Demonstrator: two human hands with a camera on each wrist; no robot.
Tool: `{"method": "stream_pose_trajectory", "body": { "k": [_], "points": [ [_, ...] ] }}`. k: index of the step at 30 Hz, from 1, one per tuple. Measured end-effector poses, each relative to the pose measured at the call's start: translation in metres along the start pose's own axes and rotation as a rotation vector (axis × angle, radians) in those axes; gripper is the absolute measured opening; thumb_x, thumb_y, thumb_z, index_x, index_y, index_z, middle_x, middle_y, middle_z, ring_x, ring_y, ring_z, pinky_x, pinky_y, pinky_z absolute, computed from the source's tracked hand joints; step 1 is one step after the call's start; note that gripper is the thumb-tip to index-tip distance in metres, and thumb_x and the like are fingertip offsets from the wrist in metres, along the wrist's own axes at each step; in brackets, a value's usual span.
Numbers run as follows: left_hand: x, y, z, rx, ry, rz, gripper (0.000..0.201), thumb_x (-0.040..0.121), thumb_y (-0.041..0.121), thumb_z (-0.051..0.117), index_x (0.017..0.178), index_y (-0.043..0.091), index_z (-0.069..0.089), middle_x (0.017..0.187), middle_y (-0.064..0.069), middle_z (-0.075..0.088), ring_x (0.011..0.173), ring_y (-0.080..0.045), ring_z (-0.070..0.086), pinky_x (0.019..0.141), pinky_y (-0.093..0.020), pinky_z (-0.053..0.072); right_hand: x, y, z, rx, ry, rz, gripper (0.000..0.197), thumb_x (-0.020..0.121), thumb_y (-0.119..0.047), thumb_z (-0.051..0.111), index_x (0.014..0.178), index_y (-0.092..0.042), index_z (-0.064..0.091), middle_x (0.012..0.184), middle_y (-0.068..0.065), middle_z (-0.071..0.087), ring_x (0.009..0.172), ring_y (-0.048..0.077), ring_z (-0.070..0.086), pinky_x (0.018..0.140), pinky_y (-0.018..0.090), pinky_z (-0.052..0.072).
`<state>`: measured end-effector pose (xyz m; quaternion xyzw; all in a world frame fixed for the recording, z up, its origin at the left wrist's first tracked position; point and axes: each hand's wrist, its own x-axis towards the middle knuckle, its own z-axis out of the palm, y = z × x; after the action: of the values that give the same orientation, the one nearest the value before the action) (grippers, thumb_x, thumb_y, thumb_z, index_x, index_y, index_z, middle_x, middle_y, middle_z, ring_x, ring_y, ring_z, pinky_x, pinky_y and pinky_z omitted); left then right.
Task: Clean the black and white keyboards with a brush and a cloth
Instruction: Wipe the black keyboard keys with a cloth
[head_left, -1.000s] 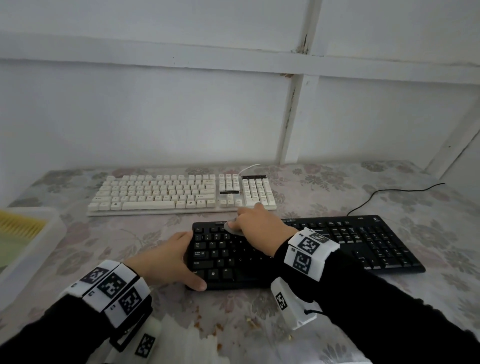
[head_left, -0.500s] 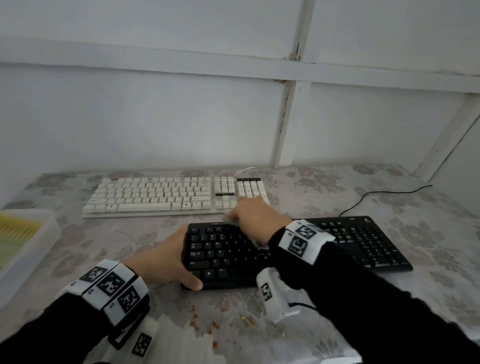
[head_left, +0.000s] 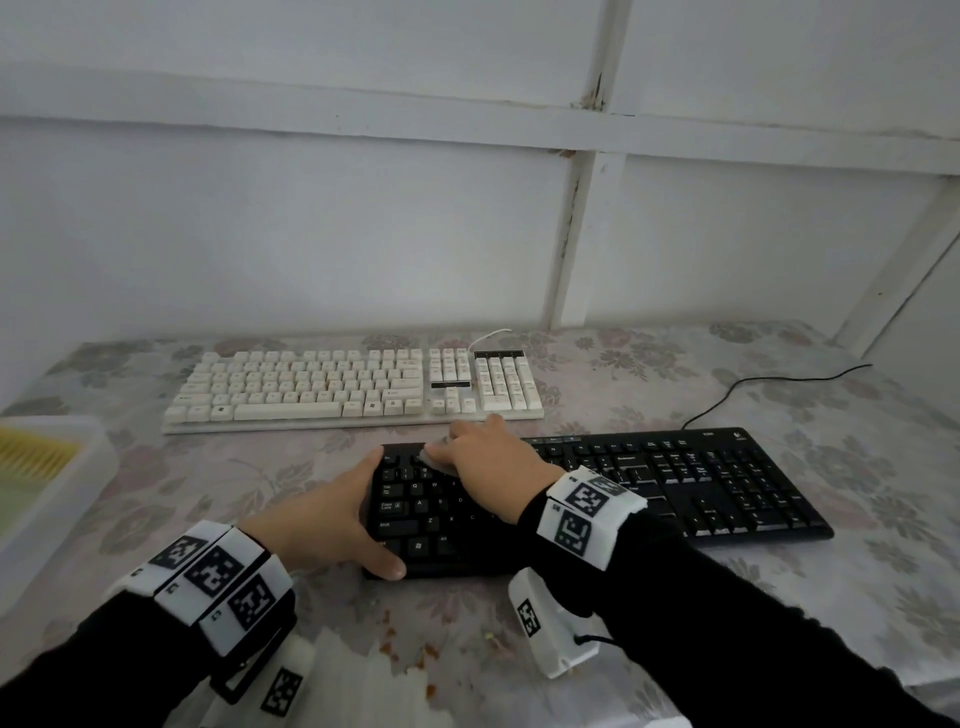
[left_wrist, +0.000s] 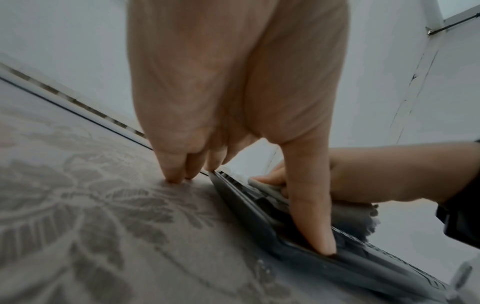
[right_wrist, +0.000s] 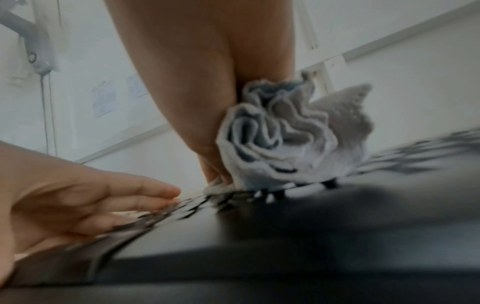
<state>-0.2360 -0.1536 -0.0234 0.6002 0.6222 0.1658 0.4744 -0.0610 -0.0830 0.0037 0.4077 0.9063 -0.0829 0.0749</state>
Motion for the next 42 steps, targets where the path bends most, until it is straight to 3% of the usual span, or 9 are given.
{"method": "stream_pose_trajectory", "body": {
  "k": [6, 12, 16, 20, 25, 27, 32, 38, 42],
  "points": [
    [0.001, -0.006, -0.003, 0.095, 0.003, -0.119, 0.135, 0.045, 0.034, 0.090, 0.150, 0.033, 0.005, 0.143, 0.015, 0.036, 0.128, -0.009, 0.039, 0.108, -0.027, 0.034, -0.016, 0.038, 0.006, 0.009, 0.036, 0.083, 0.038, 0.095, 0.001, 0.034, 0.117, -0.021, 0.054, 0.104, 0.004, 0.044, 0.105, 0.030, 0.036, 0.077, 0.034, 0.036],
    [0.001, -0.006, -0.003, 0.118, -0.018, -0.127, 0.159, 0.022, 0.050, 0.092, 0.151, 0.034, 0.001, 0.147, 0.011, 0.035, 0.130, -0.013, 0.040, 0.111, -0.036, 0.035, -0.036, 0.068, 0.008, 0.003, 0.065, 0.172, 0.039, 0.093, 0.002, 0.034, 0.117, -0.021, 0.054, 0.108, 0.004, 0.047, 0.100, 0.028, 0.038, 0.079, 0.032, 0.038],
    [0.002, -0.009, -0.004, 0.095, -0.023, -0.100, 0.145, 0.027, 0.047, 0.094, 0.149, 0.036, 0.015, 0.138, 0.017, 0.045, 0.125, -0.009, 0.046, 0.108, -0.037, 0.039, -0.049, 0.076, -0.001, -0.028, 0.027, 0.323, 0.027, 0.093, 0.001, 0.035, 0.095, -0.017, 0.056, 0.089, 0.002, 0.037, 0.096, 0.028, 0.037, 0.077, 0.033, 0.037],
    [0.002, -0.008, -0.004, 0.087, -0.006, -0.100, 0.116, 0.042, 0.033, 0.094, 0.138, 0.041, 0.029, 0.130, 0.020, 0.052, 0.122, -0.009, 0.049, 0.106, -0.036, 0.042, -0.044, 0.064, -0.023, -0.013, 0.017, 0.403, 0.031, 0.081, 0.009, 0.035, 0.068, -0.017, 0.043, 0.075, 0.000, 0.033, 0.079, 0.023, 0.044, 0.101, 0.041, 0.037],
    [-0.003, 0.006, 0.001, 0.057, 0.033, -0.083, 0.084, 0.064, -0.001, 0.083, 0.101, 0.050, 0.028, 0.107, 0.023, 0.049, 0.099, 0.007, 0.049, 0.079, -0.006, 0.043, -0.005, 0.009, -0.022, -0.010, 0.028, 0.088, 0.023, 0.099, -0.019, 0.047, 0.114, -0.025, 0.064, 0.124, 0.010, 0.052, 0.119, 0.034, 0.046, 0.107, 0.048, 0.036],
    [-0.002, 0.009, 0.002, 0.054, 0.054, -0.101, 0.090, 0.069, -0.005, 0.079, 0.112, 0.046, 0.018, 0.099, 0.027, 0.040, 0.087, 0.010, 0.044, 0.065, 0.000, 0.039, 0.008, -0.017, -0.019, -0.031, -0.004, 0.024, 0.028, 0.100, -0.013, 0.042, 0.118, -0.022, 0.061, 0.121, 0.010, 0.050, 0.117, 0.035, 0.044, 0.104, 0.044, 0.033],
    [-0.002, 0.007, 0.000, 0.103, 0.062, -0.135, 0.132, 0.065, 0.014, 0.086, 0.149, 0.027, -0.014, 0.126, 0.014, 0.046, 0.108, -0.010, 0.044, 0.089, -0.021, 0.036, 0.024, -0.045, -0.004, -0.018, -0.052, -0.003, 0.033, 0.098, -0.012, 0.038, 0.123, -0.018, 0.058, 0.119, 0.009, 0.048, 0.112, 0.036, 0.043, 0.095, 0.041, 0.038],
    [0.000, 0.005, 0.001, 0.042, 0.031, -0.095, 0.093, 0.066, -0.002, 0.081, 0.119, 0.051, 0.026, 0.104, 0.025, 0.049, 0.091, 0.010, 0.049, 0.066, -0.005, 0.042, 0.000, -0.013, -0.010, 0.004, -0.033, 0.065, 0.031, 0.094, 0.000, 0.034, 0.090, -0.023, 0.054, 0.104, 0.008, 0.041, 0.112, 0.037, 0.038, 0.086, 0.041, 0.044],
    [0.001, -0.002, -0.001, 0.079, 0.042, -0.150, 0.113, 0.061, 0.017, 0.088, 0.144, 0.040, 0.014, 0.119, 0.021, 0.051, 0.108, -0.004, 0.052, 0.091, -0.020, 0.042, -0.016, 0.014, -0.007, 0.025, 0.000, 0.094, 0.030, 0.090, 0.006, 0.034, 0.095, -0.016, 0.053, 0.098, 0.003, 0.035, 0.112, 0.033, 0.037, 0.076, 0.035, 0.035]
  ]
}}
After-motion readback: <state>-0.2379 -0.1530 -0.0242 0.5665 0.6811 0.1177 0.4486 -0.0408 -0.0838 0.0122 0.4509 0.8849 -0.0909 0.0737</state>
